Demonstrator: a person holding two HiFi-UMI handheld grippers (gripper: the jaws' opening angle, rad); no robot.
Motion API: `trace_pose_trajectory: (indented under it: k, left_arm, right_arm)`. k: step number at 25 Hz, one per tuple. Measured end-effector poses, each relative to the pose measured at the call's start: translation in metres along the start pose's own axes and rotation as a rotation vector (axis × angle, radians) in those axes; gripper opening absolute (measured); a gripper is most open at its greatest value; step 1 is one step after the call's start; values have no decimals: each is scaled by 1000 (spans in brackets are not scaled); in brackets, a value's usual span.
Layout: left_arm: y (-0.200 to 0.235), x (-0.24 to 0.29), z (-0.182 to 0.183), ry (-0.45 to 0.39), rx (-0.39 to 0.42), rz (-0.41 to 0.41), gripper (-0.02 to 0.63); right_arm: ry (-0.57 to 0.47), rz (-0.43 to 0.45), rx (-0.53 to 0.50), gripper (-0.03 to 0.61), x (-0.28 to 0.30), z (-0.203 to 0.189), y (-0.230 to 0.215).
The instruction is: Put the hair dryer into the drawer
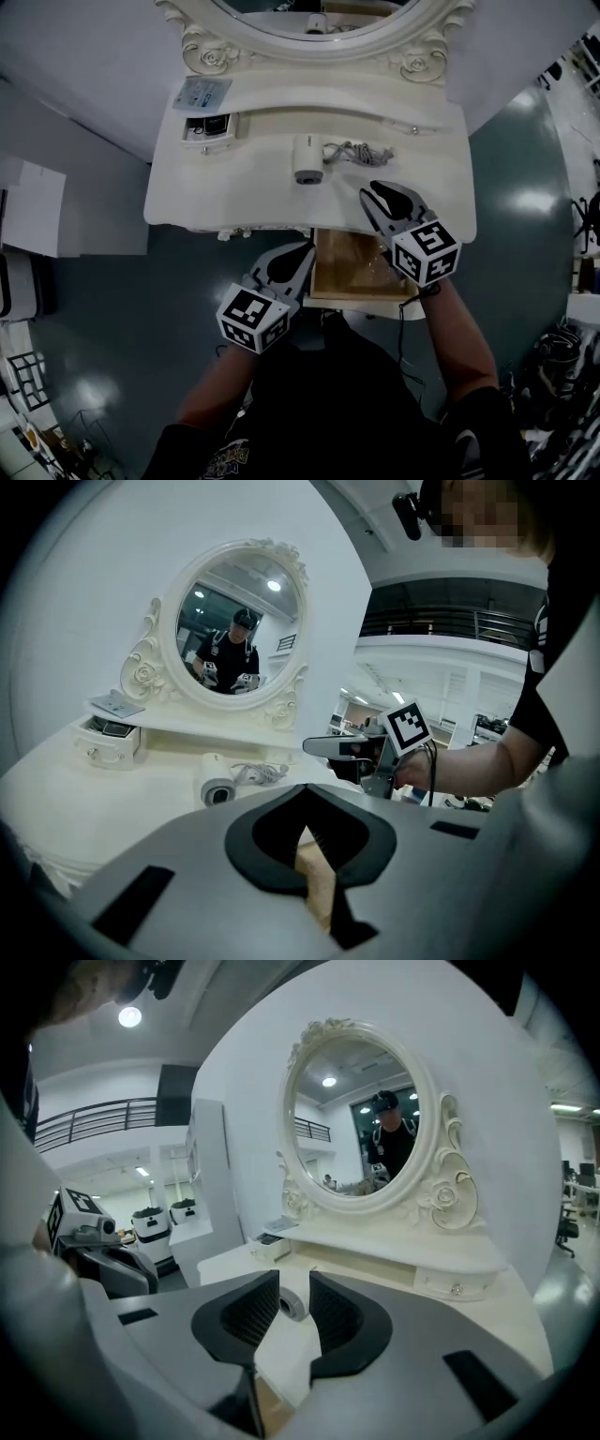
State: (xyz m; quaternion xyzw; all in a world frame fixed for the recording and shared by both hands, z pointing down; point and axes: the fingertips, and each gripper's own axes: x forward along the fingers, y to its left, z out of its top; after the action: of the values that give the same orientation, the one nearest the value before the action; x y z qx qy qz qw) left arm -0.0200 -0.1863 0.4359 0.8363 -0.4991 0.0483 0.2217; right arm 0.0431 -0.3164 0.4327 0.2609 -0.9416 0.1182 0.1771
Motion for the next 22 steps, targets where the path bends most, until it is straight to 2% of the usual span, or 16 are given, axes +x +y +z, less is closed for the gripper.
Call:
trace_pose_trajectory:
  k: [7,16,22]
  left_arm:
    - [0,7,-4,2,-13,42,3]
    - [6,6,-15,0,-48,93,3]
    - [9,3,-19,0,-60,115,3]
  right_arm:
    - [80,53,-103,153,25,-5,-22]
    - [320,133,-345,248,71,-36,-46]
    - [454,167,-466,267,102,-50,-62]
